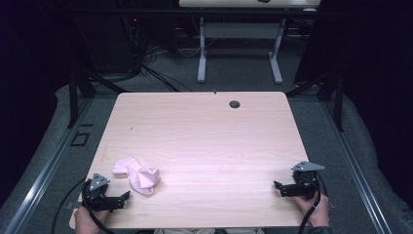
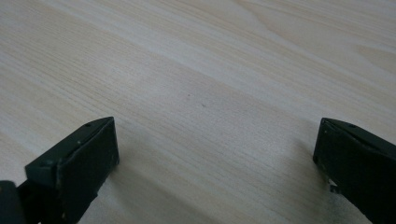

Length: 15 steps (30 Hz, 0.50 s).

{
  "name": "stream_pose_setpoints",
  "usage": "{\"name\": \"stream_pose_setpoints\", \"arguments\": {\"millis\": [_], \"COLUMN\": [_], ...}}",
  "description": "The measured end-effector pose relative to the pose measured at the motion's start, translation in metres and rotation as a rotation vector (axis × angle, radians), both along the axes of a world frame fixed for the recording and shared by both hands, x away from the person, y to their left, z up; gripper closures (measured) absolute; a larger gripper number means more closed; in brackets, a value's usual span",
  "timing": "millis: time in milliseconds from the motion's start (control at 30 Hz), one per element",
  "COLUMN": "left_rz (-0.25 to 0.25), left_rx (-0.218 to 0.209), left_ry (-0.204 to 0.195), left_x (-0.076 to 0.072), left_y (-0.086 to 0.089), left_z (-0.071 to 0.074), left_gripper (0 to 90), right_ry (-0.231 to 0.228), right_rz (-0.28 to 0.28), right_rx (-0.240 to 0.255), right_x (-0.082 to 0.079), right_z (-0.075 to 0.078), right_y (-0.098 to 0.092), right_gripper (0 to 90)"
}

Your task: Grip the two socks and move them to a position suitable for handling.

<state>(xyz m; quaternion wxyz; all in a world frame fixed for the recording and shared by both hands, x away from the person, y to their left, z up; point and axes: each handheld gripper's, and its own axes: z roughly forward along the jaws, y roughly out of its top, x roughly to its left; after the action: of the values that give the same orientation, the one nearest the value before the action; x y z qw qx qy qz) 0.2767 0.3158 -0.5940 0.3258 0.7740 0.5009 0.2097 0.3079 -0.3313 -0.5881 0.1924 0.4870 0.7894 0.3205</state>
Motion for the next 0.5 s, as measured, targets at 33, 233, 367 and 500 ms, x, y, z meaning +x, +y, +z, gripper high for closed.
{"name": "stream_pose_setpoints", "arguments": {"millis": [33, 233, 367, 500], "left_rz": [0.000, 0.002, 0.002, 0.007], "left_rx": [0.000, 0.000, 0.000, 0.001], "left_ry": [0.000, 0.000, 0.000, 0.000], "left_x": [0.0000, -0.0001, -0.0001, -0.0002], "left_y": [0.0000, -0.0001, -0.0002, -0.0003], "left_z": [0.0000, 0.0000, 0.0000, 0.0001], "left_gripper": [0.0, 0.0, 0.0, 0.0], "right_ry": [-0.001, 0.000, -0.003, -0.002], "right_rz": [-0.004, -0.017, -0.018, -0.018], "right_rx": [0.001, -0.005, 0.001, 0.002], "right_x": [0.0003, 0.0026, 0.0026, 0.0029], "right_z": [-0.0001, 0.0001, -0.0002, -0.0002], "right_y": [0.0002, 0.0002, 0.0004, 0.0004], "right_gripper": [0.0, 0.0, 0.0, 0.0]}}
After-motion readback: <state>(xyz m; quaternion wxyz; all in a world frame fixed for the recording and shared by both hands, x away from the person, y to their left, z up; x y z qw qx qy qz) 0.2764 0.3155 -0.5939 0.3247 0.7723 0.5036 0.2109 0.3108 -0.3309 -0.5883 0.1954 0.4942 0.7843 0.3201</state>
